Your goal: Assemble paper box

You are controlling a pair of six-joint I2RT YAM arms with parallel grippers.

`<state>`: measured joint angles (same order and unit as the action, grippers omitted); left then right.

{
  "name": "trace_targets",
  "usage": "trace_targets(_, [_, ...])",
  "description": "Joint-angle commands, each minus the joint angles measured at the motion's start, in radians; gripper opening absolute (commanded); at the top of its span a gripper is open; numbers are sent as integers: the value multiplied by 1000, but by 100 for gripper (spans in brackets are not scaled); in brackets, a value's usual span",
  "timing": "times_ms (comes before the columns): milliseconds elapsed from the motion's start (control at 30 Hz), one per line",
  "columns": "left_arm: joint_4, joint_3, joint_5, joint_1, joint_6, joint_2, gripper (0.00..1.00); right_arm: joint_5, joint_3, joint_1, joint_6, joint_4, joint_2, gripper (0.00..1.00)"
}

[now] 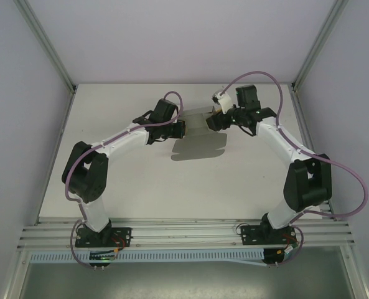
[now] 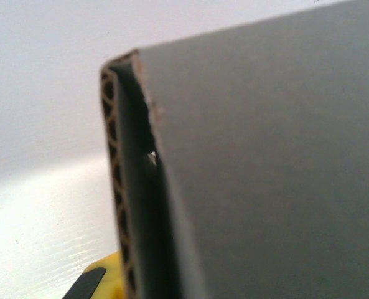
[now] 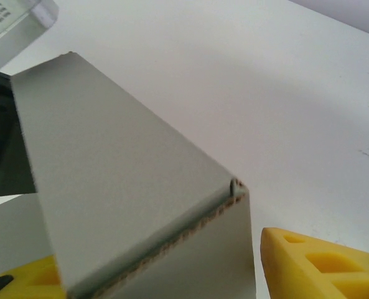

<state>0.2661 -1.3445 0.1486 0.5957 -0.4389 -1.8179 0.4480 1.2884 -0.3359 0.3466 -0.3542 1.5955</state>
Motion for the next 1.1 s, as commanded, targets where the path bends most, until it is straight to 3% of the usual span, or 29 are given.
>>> trace_targets(0, [22,-34,6,4,-13,22,0,-133,-13,-34,-40,52,13,59])
trace_targets(67, [31,-41,-3,4,-19,20,0,-187,-20,-55,-43,56,13,58])
trace_targets(133, [30,-43,0,4,-19,19,0,-237,-34,-70,-43,69,6,46])
trace_targets(333, [33,-43,-4,4,-27,28,0,-454,-27,-105,-60,69,22,37])
trace_targets(467, [66,-56,-36,4,-47,25,0,-670,-11,-145,-64,69,44,2])
trace_targets(500, [76,-59,-50,4,-55,25,0,-715,2,-150,-67,55,55,0])
trace_targets(833, [198,-122,-165,4,-188,-4,0,-1296,65,-181,-110,70,168,0])
trace_targets(1067, [236,-125,-203,4,-210,-1,0,-1472,120,-141,-137,15,227,0])
